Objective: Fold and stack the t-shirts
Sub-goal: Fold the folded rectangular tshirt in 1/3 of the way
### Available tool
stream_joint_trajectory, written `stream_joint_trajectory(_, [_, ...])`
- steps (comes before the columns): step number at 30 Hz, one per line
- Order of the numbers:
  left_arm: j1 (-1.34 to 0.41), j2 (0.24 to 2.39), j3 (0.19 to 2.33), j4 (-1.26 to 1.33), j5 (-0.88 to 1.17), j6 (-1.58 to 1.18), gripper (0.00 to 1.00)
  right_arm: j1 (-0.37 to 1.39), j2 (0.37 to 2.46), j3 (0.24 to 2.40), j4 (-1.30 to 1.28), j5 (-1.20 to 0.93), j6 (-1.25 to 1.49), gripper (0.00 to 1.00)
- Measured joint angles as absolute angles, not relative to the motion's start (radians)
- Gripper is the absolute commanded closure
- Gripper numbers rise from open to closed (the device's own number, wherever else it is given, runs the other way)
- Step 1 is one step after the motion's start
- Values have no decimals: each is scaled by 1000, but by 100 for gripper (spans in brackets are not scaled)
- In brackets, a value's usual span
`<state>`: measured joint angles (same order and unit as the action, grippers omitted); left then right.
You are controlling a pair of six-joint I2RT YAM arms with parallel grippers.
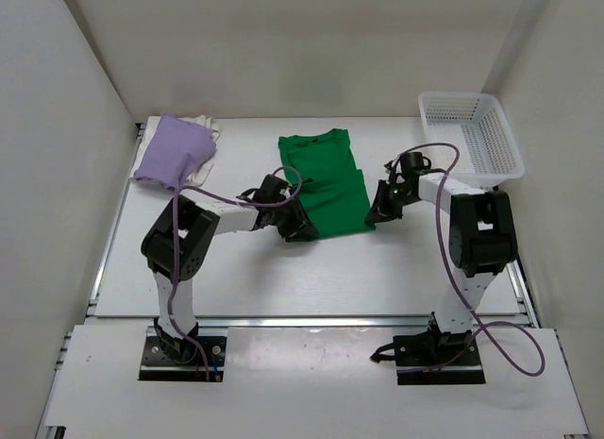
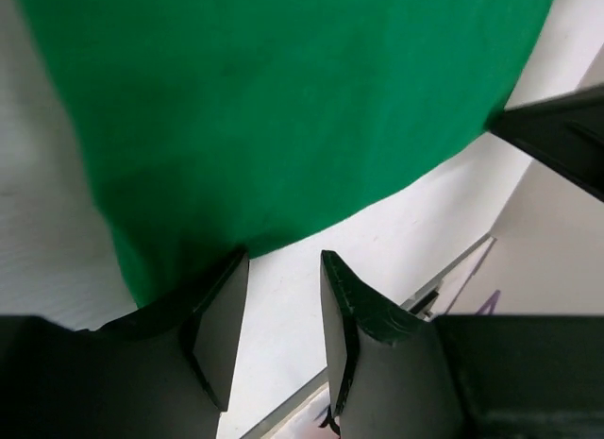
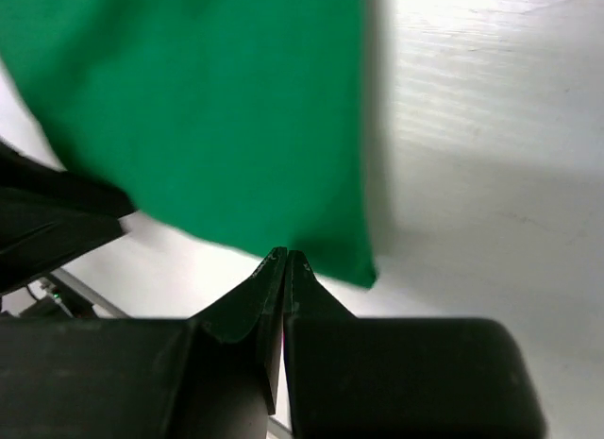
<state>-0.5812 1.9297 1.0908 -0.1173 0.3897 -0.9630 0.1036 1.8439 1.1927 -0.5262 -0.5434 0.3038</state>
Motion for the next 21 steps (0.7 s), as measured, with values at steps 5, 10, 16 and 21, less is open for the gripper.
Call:
stream_joint_trajectory(5, [-537, 1876, 991, -66, 414, -960, 52, 116, 1871, 1103, -426, -525, 331, 99])
stream_joint_trajectory(10, [-519, 1771, 859, -80, 415, -926, 51, 146, 1777, 954, -315, -539, 382, 100])
stream_joint_trajectory(16, [-548, 1573, 673, -139, 409, -909, 48, 213, 1607, 777, -319, -516, 414, 100])
stream_joint_trajectory(21, [-525, 1405, 577, -203, 394, -924, 41, 212, 1490, 754, -385, -495, 419, 80])
